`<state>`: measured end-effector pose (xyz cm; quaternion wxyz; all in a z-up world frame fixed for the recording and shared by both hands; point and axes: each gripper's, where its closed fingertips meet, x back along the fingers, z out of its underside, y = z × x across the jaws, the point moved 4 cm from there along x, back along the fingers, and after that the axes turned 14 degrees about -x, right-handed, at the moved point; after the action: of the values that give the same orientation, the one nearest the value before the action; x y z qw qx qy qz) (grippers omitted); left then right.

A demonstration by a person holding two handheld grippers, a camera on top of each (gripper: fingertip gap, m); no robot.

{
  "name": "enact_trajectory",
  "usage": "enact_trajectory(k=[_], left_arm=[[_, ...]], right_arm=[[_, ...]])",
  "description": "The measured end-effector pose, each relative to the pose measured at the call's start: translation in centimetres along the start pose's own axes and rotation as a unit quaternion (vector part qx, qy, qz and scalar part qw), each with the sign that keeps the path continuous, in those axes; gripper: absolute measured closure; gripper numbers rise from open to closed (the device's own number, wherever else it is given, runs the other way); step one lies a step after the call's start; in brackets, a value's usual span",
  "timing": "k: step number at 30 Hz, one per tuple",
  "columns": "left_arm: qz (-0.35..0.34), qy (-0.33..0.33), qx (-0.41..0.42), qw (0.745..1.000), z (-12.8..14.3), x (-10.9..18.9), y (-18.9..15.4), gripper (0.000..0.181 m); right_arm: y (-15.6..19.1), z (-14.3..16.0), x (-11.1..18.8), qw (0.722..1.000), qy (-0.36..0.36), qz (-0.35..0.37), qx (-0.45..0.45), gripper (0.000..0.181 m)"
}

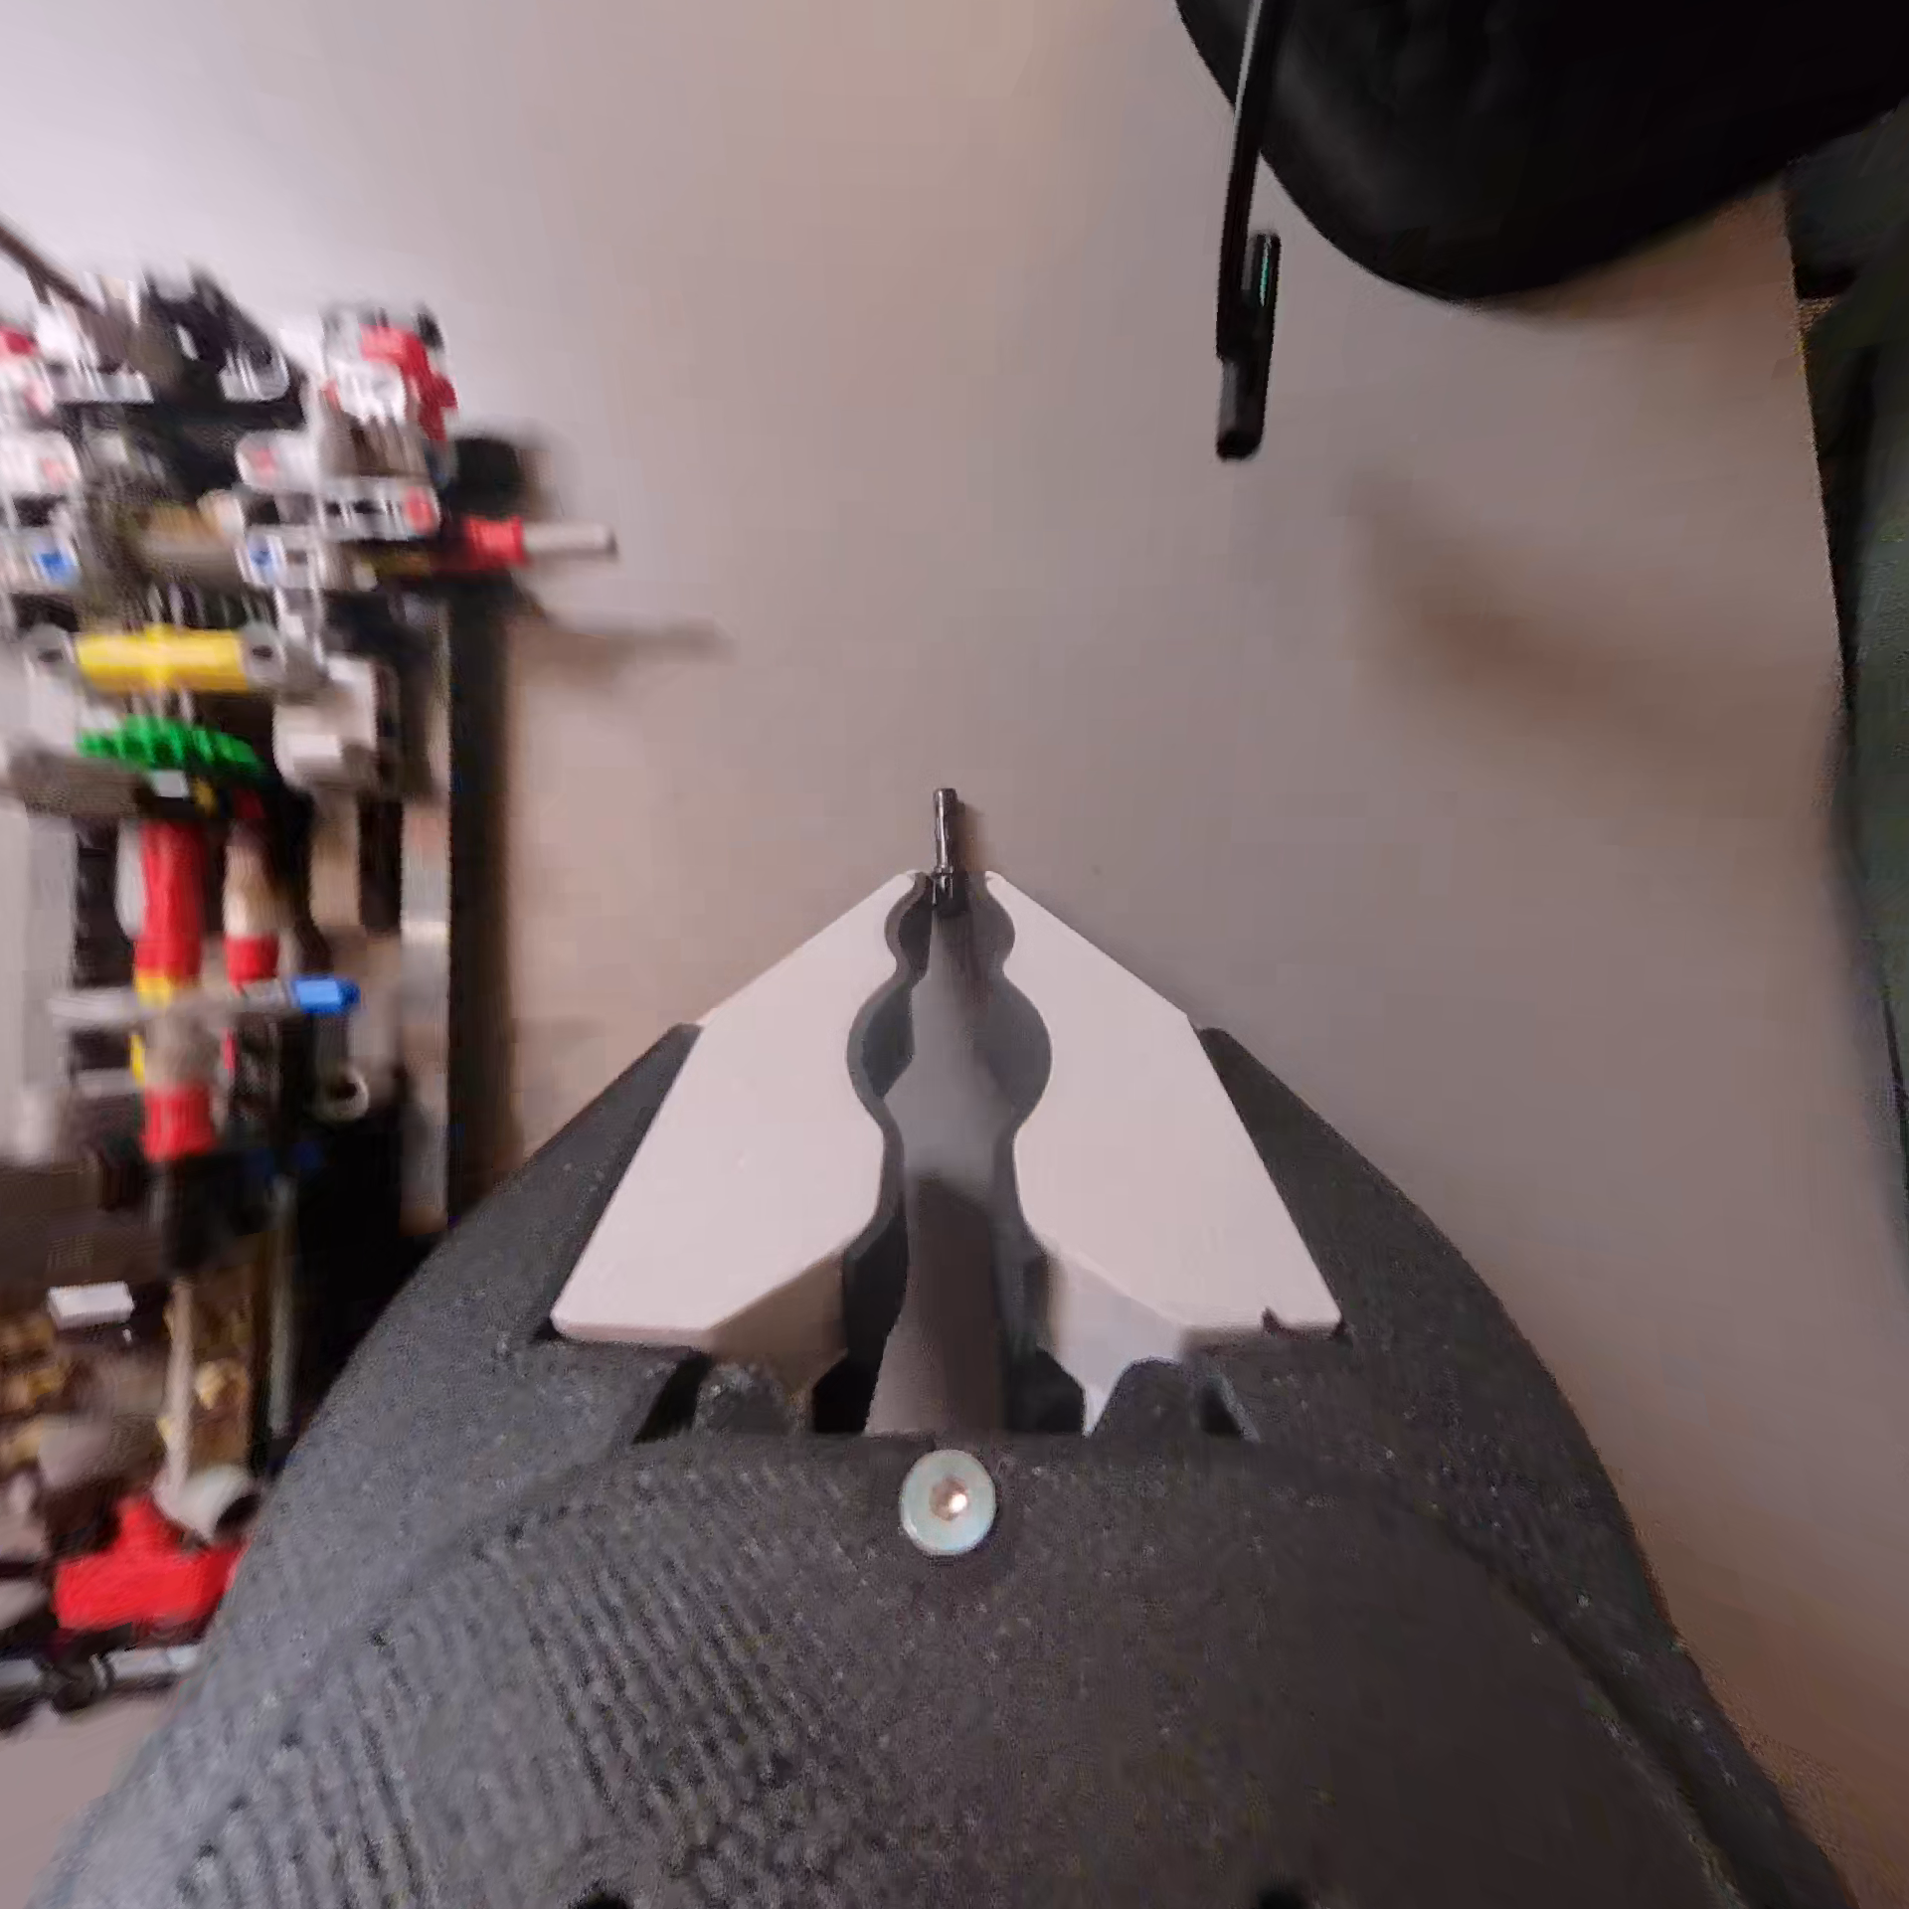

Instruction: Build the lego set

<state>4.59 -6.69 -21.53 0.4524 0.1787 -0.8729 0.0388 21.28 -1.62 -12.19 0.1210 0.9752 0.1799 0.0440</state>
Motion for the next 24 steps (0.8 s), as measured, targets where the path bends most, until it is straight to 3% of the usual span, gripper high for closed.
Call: enact_trajectory(k=[5,9,13,18,24], left_arm=[[-0.069,-0.006,0.129,0.989,4.1,3.0,-1.6,0.172],[-0.064,-0.046,0.169,0.982,4.7,3.9,-4.4,0.166],[-0.004,-0.125,0.132,0.983,3.2,4.6,-6.9,0.163],[-0.081,-0.078,0.054,0.992,5.9,5.2,-3.9,0.165],[-0.064,-0.085,-0.013,0.994,5.0,3.4,-2.4,0.160]], right_arm=[[-0.3,-0.2,-1.8,1.000,0.015,-0.003,0.007,0.181],[-0.4,-0.2,-3.0,1.000,0.027,-0.005,0.007,0.181],[-0.5,-0.3,-4.1,0.999,0.035,-0.011,0.007,0.181],[-0.5,-0.2,-5.1,0.999,0.043,-0.016,0.006,0.181],[-0.9,0.3,-5.7,0.998,0.062,-0.005,0.007,0.181]])
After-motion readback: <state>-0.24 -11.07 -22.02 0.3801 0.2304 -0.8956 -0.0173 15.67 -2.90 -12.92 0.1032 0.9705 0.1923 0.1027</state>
